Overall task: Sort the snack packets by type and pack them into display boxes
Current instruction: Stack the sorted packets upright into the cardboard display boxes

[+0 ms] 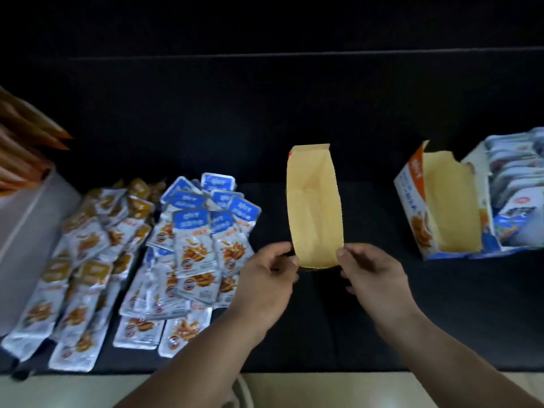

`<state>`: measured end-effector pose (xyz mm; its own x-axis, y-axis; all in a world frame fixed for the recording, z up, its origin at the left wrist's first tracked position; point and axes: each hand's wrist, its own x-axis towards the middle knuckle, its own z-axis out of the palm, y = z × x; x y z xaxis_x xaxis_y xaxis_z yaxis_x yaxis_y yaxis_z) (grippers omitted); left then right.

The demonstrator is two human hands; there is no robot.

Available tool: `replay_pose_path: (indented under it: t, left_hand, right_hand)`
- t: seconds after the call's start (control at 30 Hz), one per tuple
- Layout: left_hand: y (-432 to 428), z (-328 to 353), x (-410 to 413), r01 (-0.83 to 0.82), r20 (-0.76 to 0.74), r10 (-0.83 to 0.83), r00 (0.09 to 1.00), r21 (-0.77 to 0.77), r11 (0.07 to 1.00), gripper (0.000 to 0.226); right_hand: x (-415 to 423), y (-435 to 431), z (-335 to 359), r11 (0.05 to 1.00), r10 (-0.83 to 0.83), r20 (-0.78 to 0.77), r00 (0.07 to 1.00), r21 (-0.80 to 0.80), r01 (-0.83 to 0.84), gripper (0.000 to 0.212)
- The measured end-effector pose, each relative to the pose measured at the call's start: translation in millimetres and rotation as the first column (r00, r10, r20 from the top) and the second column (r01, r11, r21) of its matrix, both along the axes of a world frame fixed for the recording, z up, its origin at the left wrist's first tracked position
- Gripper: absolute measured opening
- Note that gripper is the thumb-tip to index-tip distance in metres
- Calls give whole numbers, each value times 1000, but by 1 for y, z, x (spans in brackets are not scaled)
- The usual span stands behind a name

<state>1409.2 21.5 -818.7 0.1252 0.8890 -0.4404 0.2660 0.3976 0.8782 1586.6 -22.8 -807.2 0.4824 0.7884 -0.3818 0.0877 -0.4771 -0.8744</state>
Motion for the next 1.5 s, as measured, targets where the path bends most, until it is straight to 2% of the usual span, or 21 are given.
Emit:
replay_pose_path:
  t: [0.1, 0.17, 0.27, 0.33, 0.47, 0.57, 0.63, 0.67, 0.7, 0.77, 0.8, 0.83, 0.87, 0.9, 1.0, 1.07, 1.1, 1.23, 1.33, 1.43, 1.5]
  left_hand:
    - [-3, 8, -23, -25, -22, 25, 999, 25, 999, 18]
    - [-4, 11, -38, -24, -54, 27, 998, 54, 998, 17]
    - [-4, 11, -60, -32, -128, 53, 990, 160, 987, 14]
    - [-2, 14, -74, 2, -217, 60, 974, 276, 961, 15]
    - [0, 17, -111, 37, -408, 194, 892, 493, 869, 19]
    - [-2, 9, -130, 2, -456, 281, 844, 527, 850, 24]
    - [-3, 6, -131, 5, -492, 300, 817, 528, 849, 28]
    - [-3, 4, -130, 25, -536, 300, 789, 516, 856, 33]
    - [-2, 2, -129, 54, -601, 289, 745, 486, 873, 40]
    - [1, -2, -132, 105, -729, 184, 660, 331, 938, 58]
    - [2, -4, -133, 127, -758, 107, 644, 244, 961, 65]
    - [2, -7, -132, 146, -761, 49, 647, 187, 971, 68]
    - [2, -10, -131, 163, -758, 20, 652, 165, 973, 70]
    - [2, -12, -128, 181, -764, 1, 645, 155, 971, 71]
    - [3, -16, -121, 223, -798, -26, 602, 137, 965, 71]
    - [5, -18, -117, 222, -811, -3, 586, 157, 962, 72]
    - [6, -18, -114, 226, -813, 6, 582, 168, 959, 72]
    - [13, -18, -102, 234, -782, -21, 623, 161, 959, 72]
    - [14, -14, -89, 243, -783, 14, 622, 209, 947, 72]
    - [8, -2, -68, 330, -808, 91, 583, 338, 881, 70]
    - [6, 10, -58, 339, -816, 150, 559, 389, 856, 68]
  right_hand:
    - [-9, -1, 12, 1000, 19, 315, 949, 17, -26, 28]
    - [-21, -3, 27, 984, 87, 432, 897, 103, -145, 25]
    - [-53, 3, 41, 908, 322, 385, 865, 132, -397, 20]
    - [-72, 17, 41, 855, 408, 457, 790, 113, -507, 17]
    - [-104, 49, 39, 812, 464, 501, 731, 89, -577, 17]
    - [-116, 60, 35, 813, 498, 439, 747, 62, -579, 15]
    - [-118, 64, 36, 798, 503, 476, 722, 64, -599, 16]
    - [-114, 64, 35, 785, 478, 563, 674, 70, -615, 20]
    - [-106, 65, 33, 761, 451, 681, 577, 44, -647, 25]
    - [-90, 62, 24, 706, 429, 870, 244, -154, -691, 38]
    - [-81, 60, 19, 692, 462, 883, 82, -301, -656, 44]
    - [-73, 57, 15, 682, 520, 854, -13, -424, -595, 48]
    - [-65, 55, 12, 683, 566, 824, -31, -489, -542, 51]
    - [-57, 54, 8, 684, 606, 795, 2, -520, -511, 55]
    - [-40, 57, 5, 692, 697, 681, 226, -554, -463, 68]
    - [-31, 63, 3, 714, 688, 659, 304, -538, -448, 73]
    - [-26, 65, 2, 717, 683, 661, 311, -526, -457, 74]
    - [-16, 62, 3, 738, 643, 727, 242, -502, -451, 64]
    - [-13, 51, 16, 800, 476, 855, 205, -325, -504, 51]
    - [-2, 43, 35, 871, 236, 927, 293, -67, -487, 39]
    - [13, 38, 50, 916, 170, 926, 338, -21, -401, 34]
